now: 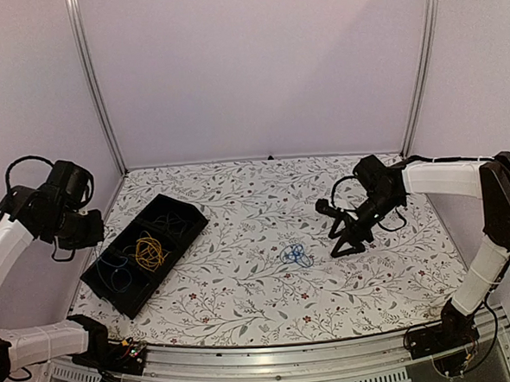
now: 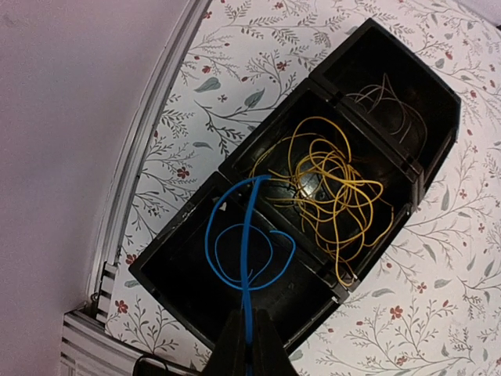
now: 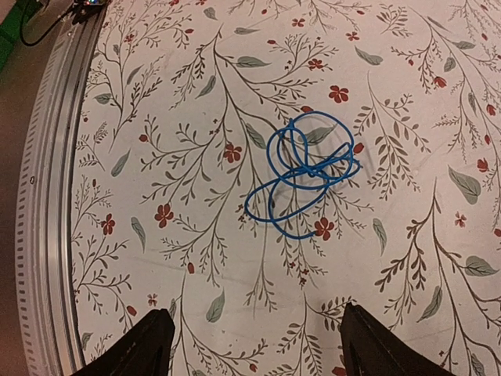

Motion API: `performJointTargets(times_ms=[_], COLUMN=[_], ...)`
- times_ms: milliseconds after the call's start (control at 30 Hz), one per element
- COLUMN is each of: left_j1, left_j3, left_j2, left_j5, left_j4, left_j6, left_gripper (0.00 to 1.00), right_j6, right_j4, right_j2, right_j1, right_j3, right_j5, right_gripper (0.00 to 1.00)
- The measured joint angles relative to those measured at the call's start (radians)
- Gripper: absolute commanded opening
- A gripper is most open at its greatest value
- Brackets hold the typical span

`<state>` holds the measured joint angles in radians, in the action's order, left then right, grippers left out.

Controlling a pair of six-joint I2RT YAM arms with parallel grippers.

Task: Untangle the cables

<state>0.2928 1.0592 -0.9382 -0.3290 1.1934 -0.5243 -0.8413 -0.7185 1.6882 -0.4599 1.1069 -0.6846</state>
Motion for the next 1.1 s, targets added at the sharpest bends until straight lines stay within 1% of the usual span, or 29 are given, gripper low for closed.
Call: performJointTargets(times_ms=[233,500,700,900,1100], left_j1=[-0.041,-0.042,-0.043,-0.043,-0.043], left_j3=[-0.020,0.072,0.069,0.056,0.057], left_j2=[0.016,0.092,0.143,0.143,0.190], left_j5=[0.026,0.037,0.037,0.050,0.059], left_j4=[0.005,0.097,0.159,0.177,0.180], left_j6=[-0.001,-0.024,-0.042,-0.053,-0.056], left_gripper=[0.00,0.00,0.00,0.00,0.00], right_j6=[-0.009,-0.010,-0.010,-0.010,-0.009], right_j4=[-0.010,-0.021,-0.026,-0.034,-0.036], right_j2=[0.020,0.053,0.068,0.068,0.076], right_j1=[-0.001,-0.032,-0.051,-0.053,-0.062], right_j3=[0.008,0.014,0.020,0.024,0.033], right_j5=[0.003,0.018,0.025,0.026,0.025], right_gripper=[0.77,0.77,0.77,0.78,0.78])
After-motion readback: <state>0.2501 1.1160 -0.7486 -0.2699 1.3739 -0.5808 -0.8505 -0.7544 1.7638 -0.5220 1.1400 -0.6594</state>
